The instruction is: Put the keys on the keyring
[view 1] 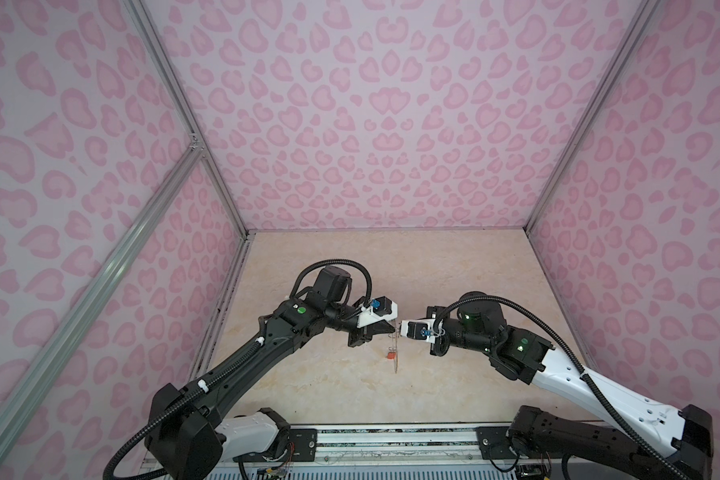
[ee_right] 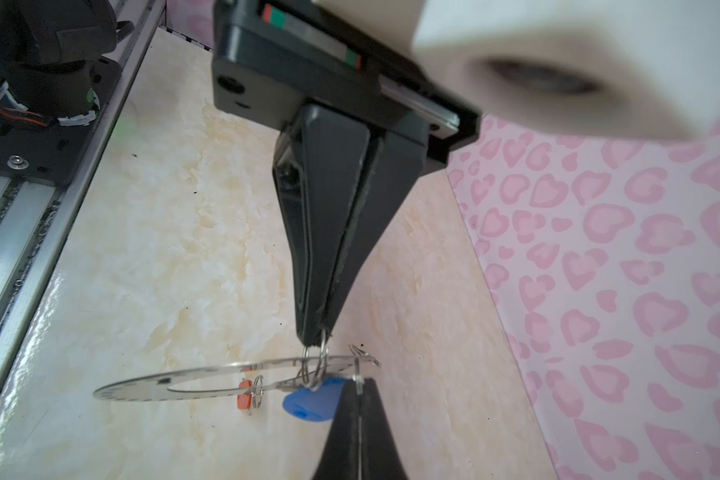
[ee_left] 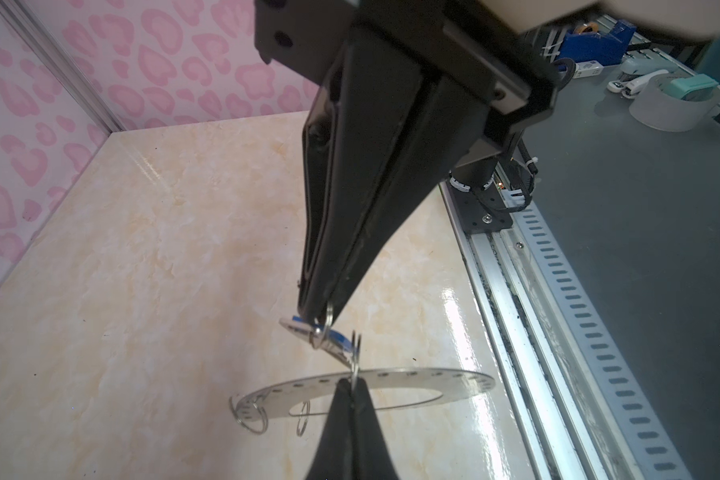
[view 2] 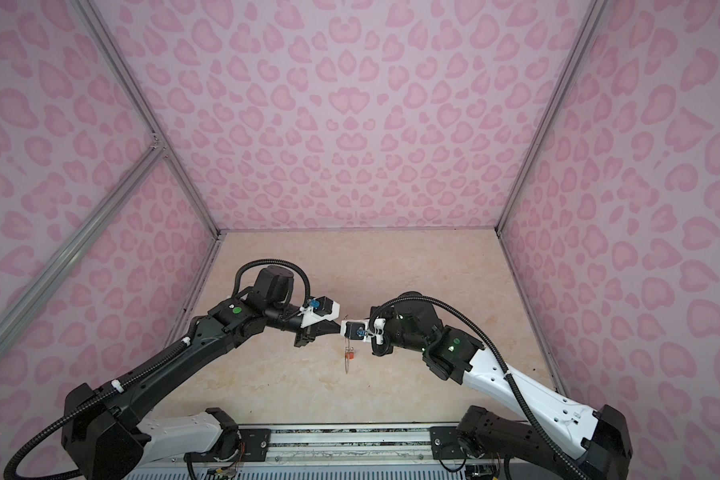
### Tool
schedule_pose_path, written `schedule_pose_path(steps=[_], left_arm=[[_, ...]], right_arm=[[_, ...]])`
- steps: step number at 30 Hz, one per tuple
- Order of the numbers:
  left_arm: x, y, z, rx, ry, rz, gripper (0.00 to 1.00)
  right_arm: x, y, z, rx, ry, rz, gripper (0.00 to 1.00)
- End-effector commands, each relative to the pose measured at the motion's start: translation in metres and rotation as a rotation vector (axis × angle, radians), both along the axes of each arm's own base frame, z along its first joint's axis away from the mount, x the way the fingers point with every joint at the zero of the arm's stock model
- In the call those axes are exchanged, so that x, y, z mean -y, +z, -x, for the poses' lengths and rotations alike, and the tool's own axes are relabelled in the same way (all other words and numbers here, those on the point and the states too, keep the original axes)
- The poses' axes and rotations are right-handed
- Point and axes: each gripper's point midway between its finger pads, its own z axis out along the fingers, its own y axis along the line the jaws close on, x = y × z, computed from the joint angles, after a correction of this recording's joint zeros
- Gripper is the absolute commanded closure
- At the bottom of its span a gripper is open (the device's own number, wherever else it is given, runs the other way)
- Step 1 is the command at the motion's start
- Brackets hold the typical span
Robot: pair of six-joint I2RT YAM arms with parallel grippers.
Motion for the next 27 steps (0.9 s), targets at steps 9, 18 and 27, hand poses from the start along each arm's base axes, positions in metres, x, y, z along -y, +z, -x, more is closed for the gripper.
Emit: schedule_pose_path(steps=[9, 18, 27], left_arm=[[0.002, 0.003, 0.003, 0.012, -0.035, -0.014, 0.97], [0.002, 0.004, 0.003, 0.014, -0.040, -0.023, 0.97], [0.002, 0.005, 0.003, 0.013, -0.037, -0.024, 0.97]], right_arm=[[-0.003, -0.012, 0.016, 0.006, 0.074, 0.121, 1.00], [0.003, -0.022, 0.025, 0.016, 0.112, 0.210, 1.00], [0.007, -0.025, 0.030, 0.041, 0.117, 0.246, 1.00]])
